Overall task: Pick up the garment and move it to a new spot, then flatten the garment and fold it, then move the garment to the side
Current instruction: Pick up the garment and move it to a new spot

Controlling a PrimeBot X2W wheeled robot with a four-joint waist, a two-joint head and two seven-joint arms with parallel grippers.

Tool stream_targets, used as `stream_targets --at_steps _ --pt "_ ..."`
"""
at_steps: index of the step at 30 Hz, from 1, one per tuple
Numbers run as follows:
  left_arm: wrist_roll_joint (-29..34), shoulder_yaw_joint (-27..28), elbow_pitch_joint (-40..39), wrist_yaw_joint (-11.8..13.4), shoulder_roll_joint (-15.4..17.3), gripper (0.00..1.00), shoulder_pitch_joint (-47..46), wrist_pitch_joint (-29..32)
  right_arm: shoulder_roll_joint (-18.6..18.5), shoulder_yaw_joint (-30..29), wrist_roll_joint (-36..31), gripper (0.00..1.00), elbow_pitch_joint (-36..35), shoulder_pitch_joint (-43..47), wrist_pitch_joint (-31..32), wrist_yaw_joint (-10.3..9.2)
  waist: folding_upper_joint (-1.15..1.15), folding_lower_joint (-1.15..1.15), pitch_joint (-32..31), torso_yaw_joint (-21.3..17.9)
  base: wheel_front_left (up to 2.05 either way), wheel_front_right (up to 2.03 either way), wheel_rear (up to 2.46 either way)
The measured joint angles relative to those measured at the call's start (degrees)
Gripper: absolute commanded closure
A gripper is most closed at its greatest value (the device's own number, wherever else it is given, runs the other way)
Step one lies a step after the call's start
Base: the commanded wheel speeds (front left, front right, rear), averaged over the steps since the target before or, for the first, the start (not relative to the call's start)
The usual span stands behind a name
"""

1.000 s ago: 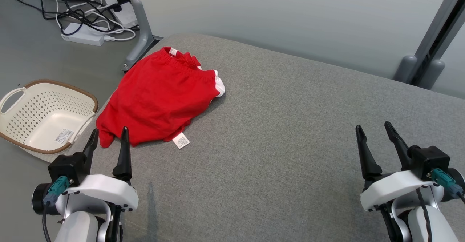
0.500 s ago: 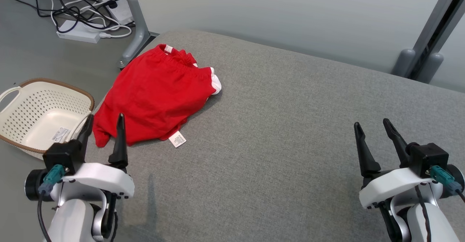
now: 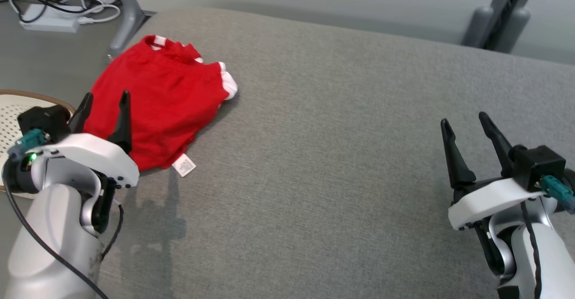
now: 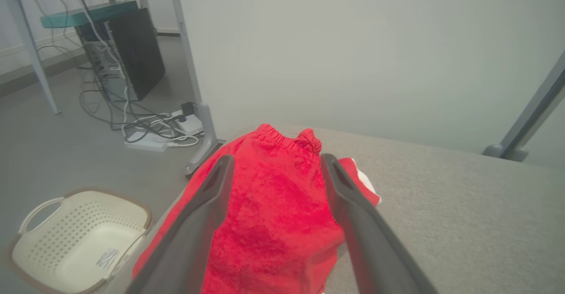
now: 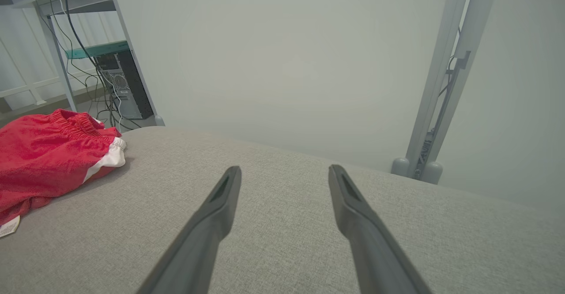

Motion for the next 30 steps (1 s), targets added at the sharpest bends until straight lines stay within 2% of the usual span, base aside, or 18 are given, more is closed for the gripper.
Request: stream_targets --at_steps 5,20,21,22,23,27,30 --pt "-2.9 0.8 8.8 -1.9 1.5 0.0 -5.5 5.0 -0.7 0.6 0.0 0.0 -1.2 -2.1 0.7 0.01 0.0 0.0 3.7 -2.8 0.0 0.0 0.0" --pt "-6.0 3.0 27.9 -3.7 4.8 0.0 -16.4 4.2 -1.7 1.3 0.0 0.0 -2.2 -6.3 0.2 0.01 0.0 0.0 14.4 -9.5 0.0 0.0 0.0" --pt "-5.9 3.0 28.5 -3.7 4.9 0.46 -16.8 3.4 -1.7 1.3 0.0 0.0 -2.1 -6.3 0.2 0.01 0.0 0.0 14.7 -9.7 0.0 0.0 0.0" --pt "-5.9 3.0 28.9 -3.7 5.0 0.67 -17.0 2.4 -1.7 1.2 0.0 0.0 -1.9 -6.4 0.2 0.01 0.0 0.0 15.0 -9.9 0.0 0.0 0.0" --pt "-5.8 3.0 29.4 -3.7 5.1 1.0 -17.4 1.4 -1.7 1.1 0.0 0.0 -1.8 -6.4 0.1 0.01 0.0 0.0 15.2 -9.9 0.0 0.0 0.0" --pt "-5.7 3.1 29.9 -4.1 5.3 1.0 -18.1 -4.5 -1.4 0.3 0.0 0.0 -0.6 -6.5 -0.5 0.01 0.0 0.0 14.3 -9.5 0.0 0.0 0.0" --pt "-5.6 3.1 29.7 -4.1 5.4 1.0 -18.1 -6.8 -1.2 0.2 0.0 0.0 -0.2 -6.3 -0.9 0.01 0.0 0.0 13.6 -9.3 0.0 0.0 0.0"
